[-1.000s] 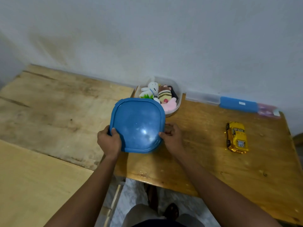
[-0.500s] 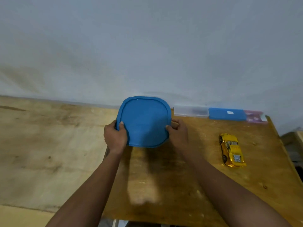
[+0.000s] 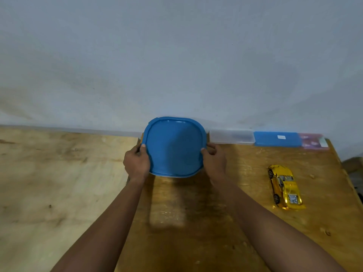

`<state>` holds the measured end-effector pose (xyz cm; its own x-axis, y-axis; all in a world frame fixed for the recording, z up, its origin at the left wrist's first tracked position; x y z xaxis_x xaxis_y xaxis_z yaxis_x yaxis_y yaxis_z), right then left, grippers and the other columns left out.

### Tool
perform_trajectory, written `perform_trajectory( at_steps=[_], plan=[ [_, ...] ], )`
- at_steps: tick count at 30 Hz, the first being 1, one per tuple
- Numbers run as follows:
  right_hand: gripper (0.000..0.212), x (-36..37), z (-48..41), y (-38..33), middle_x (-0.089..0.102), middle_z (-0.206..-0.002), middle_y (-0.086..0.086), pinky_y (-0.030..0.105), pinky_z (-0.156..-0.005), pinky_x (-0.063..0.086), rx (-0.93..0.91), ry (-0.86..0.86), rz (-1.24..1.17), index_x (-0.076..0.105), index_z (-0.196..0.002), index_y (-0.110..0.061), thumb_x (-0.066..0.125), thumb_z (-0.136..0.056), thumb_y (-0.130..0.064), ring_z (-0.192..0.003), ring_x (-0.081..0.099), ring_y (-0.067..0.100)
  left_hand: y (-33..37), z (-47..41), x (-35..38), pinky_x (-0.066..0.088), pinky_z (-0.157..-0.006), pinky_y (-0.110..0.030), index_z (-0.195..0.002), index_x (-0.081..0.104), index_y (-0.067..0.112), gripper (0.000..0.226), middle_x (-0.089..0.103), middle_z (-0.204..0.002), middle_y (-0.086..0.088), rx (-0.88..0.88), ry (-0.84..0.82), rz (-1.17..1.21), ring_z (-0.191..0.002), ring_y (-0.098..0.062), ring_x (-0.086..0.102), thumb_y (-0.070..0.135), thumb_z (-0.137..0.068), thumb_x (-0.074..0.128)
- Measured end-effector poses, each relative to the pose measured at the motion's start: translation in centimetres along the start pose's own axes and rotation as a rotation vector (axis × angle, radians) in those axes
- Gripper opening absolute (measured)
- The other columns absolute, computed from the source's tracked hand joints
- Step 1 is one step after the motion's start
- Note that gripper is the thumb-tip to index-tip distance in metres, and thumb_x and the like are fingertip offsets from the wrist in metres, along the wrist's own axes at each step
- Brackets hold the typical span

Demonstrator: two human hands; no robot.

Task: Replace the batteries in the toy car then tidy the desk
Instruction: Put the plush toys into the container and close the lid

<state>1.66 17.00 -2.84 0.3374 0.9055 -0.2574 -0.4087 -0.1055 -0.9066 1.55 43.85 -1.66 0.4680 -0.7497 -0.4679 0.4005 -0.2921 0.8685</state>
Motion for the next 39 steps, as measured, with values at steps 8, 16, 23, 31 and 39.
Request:
perform_trajectory(
  at_steps=[8,16,23,31,39],
  plan=[
    [0.026,0.6,-0.9,0.6,0.067,-0.108,-0.002,0.030,-0.075,0.060,0.098,-0.060,-0.060,0.063,-0.118,-0.018,0.055,-0.099,-0.034,-0.097,0.065,0.012,-2.5,-2.1,0.7,0.057,-0.092,-0.050,-0.087,0.071,0.014,0.031,0.071,-0.097,-0.008,-0.234,-0.183,0.168,-0.097,-0.027,0.066,0.035,-0.102,0.055],
    [0.021,0.7,-1.5,0.9,0.067,-0.105,0.001,0.029,-0.073,0.058,0.131,-0.076,-0.097,0.065,-0.112,-0.016,0.057,-0.099,-0.030,-0.097,0.065,0.014,-2.9,-2.9,1.5,0.059,-0.085,-0.042,-0.106,0.065,0.006,0.040,0.071,-0.107,-0.010,-0.299,-0.274,0.266,-0.099,-0.026,0.067,0.045,-0.099,0.057],
    [0.018,0.5,-1.6,1.1,0.066,-0.105,0.001,0.032,-0.074,0.059,0.128,-0.073,-0.083,0.064,-0.111,-0.018,0.058,-0.099,-0.031,-0.096,0.065,0.015,-3.0,-3.0,1.9,0.056,-0.096,-0.050,-0.117,0.062,0.006,0.040,0.069,-0.117,-0.012,-0.329,-0.306,0.287,-0.109,-0.029,0.067,0.042,-0.101,0.054],
    [0.020,0.8,-2.0,0.8,0.066,-0.107,0.003,0.034,-0.076,0.059,0.142,-0.080,-0.085,0.064,-0.111,-0.017,0.058,-0.098,-0.030,-0.095,0.065,0.016,-2.7,-4.0,1.8,0.057,-0.095,-0.047,-0.117,0.065,0.008,0.039,0.071,-0.113,-0.008,-0.300,-0.324,0.222,-0.107,-0.027,0.067,0.042,-0.101,0.052],
    [0.035,1.9,-3.7,-1.3,0.063,-0.105,-0.005,0.036,-0.073,0.055,0.054,-0.020,0.043,0.056,-0.116,-0.023,0.049,-0.098,-0.052,-0.090,0.060,0.012,-0.3,-5.9,2.5,0.050,-0.082,-0.033,-0.112,0.062,0.012,0.037,0.064,-0.112,-0.003,-0.112,-0.280,0.110,-0.103,-0.021,0.060,0.046,-0.098,0.058]
  ],
)
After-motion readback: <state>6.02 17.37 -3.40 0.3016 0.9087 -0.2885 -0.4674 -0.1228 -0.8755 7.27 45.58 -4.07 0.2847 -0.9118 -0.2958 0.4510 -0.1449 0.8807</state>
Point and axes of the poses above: each hand's wrist, its own z-axis away from the middle knuckle, its own x-axis out of the palm, y = z × x, the point moved 5 cm from there along -z, towards the middle knuckle
